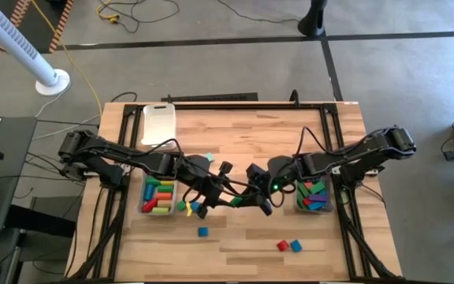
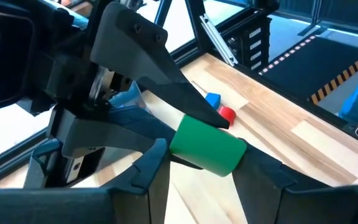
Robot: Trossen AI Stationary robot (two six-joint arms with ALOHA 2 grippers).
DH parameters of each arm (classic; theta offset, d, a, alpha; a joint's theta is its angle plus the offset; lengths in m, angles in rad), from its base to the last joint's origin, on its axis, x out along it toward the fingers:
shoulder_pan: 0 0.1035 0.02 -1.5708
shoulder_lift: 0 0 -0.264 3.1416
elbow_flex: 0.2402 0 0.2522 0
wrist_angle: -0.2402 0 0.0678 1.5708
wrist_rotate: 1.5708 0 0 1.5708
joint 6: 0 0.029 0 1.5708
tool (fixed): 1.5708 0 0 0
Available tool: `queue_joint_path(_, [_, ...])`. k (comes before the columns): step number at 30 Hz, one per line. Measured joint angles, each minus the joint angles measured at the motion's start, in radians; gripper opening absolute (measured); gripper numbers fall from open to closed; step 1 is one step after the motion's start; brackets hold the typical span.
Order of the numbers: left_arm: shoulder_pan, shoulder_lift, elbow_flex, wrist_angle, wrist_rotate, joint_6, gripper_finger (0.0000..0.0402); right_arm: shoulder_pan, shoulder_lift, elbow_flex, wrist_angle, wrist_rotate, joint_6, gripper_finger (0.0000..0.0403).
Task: Sort blocks by size
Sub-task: Put the dark green semicircular block into the white bin
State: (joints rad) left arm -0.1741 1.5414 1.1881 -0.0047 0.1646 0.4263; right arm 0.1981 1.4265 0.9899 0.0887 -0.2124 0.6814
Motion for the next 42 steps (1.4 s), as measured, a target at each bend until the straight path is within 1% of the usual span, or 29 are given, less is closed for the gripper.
queue_joint_path(8, [0.0,0.0,0.0,-0.002,0.001,-0.022,0.0145,-0.004,0.0,0.0,-0.002,-0.008,0.019,0.0114])
queue_joint_path(10, [0.0,0.0,0.0,-0.002,0.001,-0.033,0.0144,-0.004,0.0,0.0,-0.004,-0.007,0.019,0.012])
queue_joint_path(12, [0.0,0.0,0.0,-0.003,-0.001,-0.051,0.0144,-0.004,0.0,0.0,-0.006,-0.003,0.018,0.0137])
queue_joint_path(16, [0.007,-0.002,0.0,-0.02,-0.002,-0.101,0.0143,-0.001,0.0,0.001,-0.056,0.009,0.018,0.0192])
queue_joint_path(18, [0.013,-0.005,0.0,-0.051,0.0,-0.11,0.0143,0.006,-0.001,0.001,-0.122,0.01,0.024,0.0219])
queue_joint_path(20, [0.022,-0.02,0.0,-0.118,0.001,-0.115,0.0141,0.019,0.0,0.0,-0.181,0.01,0.027,0.024])
queue_joint_path(22, [0.034,-0.034,0.0,-0.196,-0.013,-0.125,0.0141,0.038,0.0,0.0,-0.228,0.011,0.037,0.025])
queue_joint_path(25, [0.059,-0.064,0.0,-0.358,-0.084,-0.141,0.014,0.074,0.0,0.0,-0.292,0.01,0.051,0.0254])
queue_joint_path(28, [0.098,-0.096,0.0,-0.508,-0.165,-0.171,0.014,0.121,0.0,0.0,-0.339,0.014,0.059,0.0255])
queue_joint_path(30, [0.137,-0.117,0.0,-0.6,-0.212,-0.199,0.014,0.155,0.0,0.0,-0.373,0.036,0.077,0.0255])
queue_joint_path(33, [0.207,-0.147,0.0,-0.732,-0.248,-0.228,0.014,0.206,0.0,0.0,-0.415,0.065,0.105,0.0255])
queue_joint_path(37, [0.315,-0.193,0.0,-0.824,-0.26,-0.256,0.014,0.274,0.0,0.0,-0.47,0.115,0.154,0.0255])
queue_joint_path(42, [0.473,-0.258,0.0,-0.862,-0.271,-0.302,0.014,0.359,0.0,0.0,-0.51,0.192,0.233,0.0255])
